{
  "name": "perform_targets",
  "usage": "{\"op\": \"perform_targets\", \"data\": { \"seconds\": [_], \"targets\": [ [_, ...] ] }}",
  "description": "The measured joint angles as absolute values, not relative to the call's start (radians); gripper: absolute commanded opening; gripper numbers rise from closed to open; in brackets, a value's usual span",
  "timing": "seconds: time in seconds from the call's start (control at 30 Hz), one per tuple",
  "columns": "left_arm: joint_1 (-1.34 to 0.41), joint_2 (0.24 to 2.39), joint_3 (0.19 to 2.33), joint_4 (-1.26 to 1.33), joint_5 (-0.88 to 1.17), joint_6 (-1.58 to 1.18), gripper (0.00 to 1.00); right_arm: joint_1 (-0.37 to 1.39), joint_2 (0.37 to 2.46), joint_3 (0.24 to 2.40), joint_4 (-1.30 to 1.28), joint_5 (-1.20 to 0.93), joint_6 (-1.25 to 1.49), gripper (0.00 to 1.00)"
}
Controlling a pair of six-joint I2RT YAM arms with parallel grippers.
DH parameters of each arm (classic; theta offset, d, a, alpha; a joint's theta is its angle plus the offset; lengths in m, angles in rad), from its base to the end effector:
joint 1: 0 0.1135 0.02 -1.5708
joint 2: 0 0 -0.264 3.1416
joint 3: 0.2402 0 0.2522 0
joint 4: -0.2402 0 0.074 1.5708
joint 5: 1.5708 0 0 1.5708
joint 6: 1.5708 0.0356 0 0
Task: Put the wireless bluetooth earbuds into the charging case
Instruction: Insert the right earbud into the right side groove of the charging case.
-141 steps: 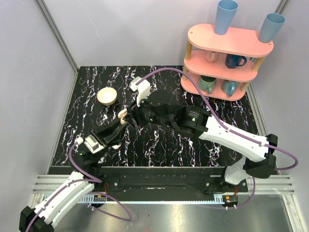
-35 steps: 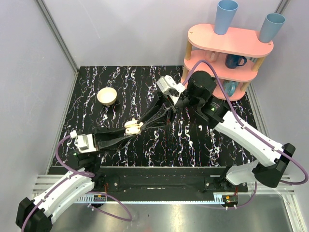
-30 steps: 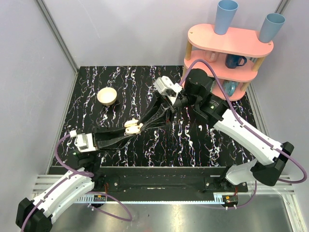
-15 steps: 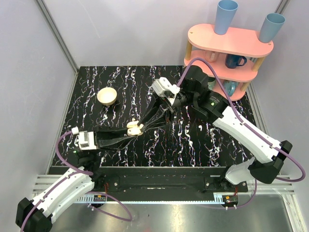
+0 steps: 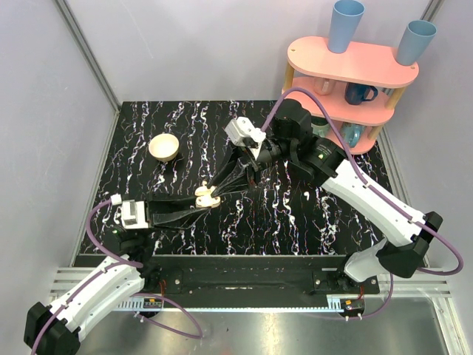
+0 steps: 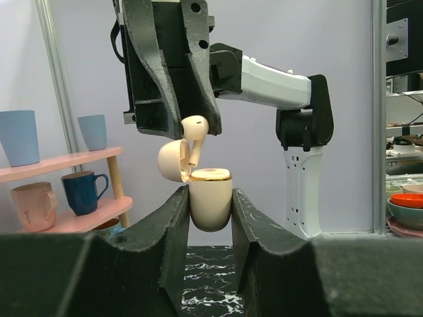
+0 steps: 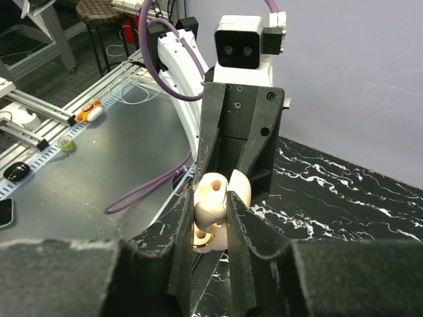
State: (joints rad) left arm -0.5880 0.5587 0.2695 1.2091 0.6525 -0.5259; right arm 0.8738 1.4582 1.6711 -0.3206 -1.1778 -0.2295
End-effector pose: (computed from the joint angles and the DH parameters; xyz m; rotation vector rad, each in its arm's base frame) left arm 0.0795 -0.0790 0.3225 0.6950 0.6514 -1.2469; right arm 0.1701 0.2544 0.4768 -1.6228 0.8428 1.4394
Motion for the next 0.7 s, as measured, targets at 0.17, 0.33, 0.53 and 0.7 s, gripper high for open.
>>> {"op": "perform_targets", "data": {
  "seconds": [0.17, 0.33, 0.53, 0.7],
  "targets": [
    [-0.588, 0.559, 0.269, 1.215, 0.656, -0.505, 0.00, 0.874, 1.458, 1.667, -0.314, -1.137, -0.228, 0.20],
    [-0.588, 0.558, 0.269, 1.209, 0.656, -0.473, 0.00, 0.874, 1.454, 1.661, -0.311, -1.118, -0.227, 0.21],
    [-0.588, 0.555, 0.269, 1.200, 0.655, -0.446, 0.00, 0.874, 1.432, 1.650, -0.312, -1.118, -0.227, 0.21],
    [-0.588, 0.543, 0.269, 1.178, 0.651, -0.437, 0.00, 0.874, 1.402, 1.648, -0.308, -1.119, -0.227, 0.20]
  ]
}}
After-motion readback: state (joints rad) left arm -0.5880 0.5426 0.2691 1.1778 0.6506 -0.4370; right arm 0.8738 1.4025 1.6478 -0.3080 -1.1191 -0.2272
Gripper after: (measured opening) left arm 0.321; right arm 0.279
